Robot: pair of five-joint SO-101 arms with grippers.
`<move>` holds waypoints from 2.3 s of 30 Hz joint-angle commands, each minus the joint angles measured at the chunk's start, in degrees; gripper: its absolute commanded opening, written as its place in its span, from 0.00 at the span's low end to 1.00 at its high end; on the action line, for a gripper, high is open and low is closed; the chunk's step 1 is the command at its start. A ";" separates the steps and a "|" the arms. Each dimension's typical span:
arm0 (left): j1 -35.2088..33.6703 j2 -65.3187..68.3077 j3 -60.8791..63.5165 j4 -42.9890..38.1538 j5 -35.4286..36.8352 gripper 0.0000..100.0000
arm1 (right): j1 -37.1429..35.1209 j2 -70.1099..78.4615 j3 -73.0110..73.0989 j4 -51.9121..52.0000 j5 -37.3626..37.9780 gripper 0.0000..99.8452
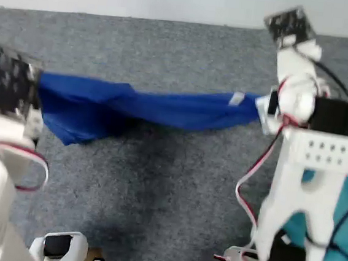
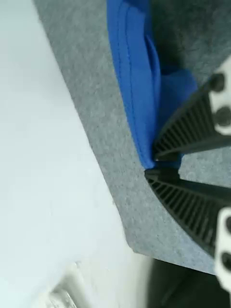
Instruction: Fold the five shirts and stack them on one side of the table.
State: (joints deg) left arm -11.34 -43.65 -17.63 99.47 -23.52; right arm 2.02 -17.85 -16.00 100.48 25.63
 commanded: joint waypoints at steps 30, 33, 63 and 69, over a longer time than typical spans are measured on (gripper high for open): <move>1.67 -31.12 46.37 -2.37 -10.99 0.01 | 13.41 -41.98 53.36 -1.27 9.85 0.01; 1.58 -31.12 53.85 -9.93 -10.46 0.01 | 13.41 -41.98 55.21 -7.08 9.85 0.01; 1.58 31.82 49.89 -53.71 -2.20 0.01 | 4.35 6.55 55.38 -64.31 7.21 0.01; 1.67 40.26 41.01 -53.54 -1.14 0.01 | 4.09 9.63 53.36 -67.91 6.95 0.01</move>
State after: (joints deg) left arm -9.76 -5.58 28.70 46.64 -25.54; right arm 6.33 -8.79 40.09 33.93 33.10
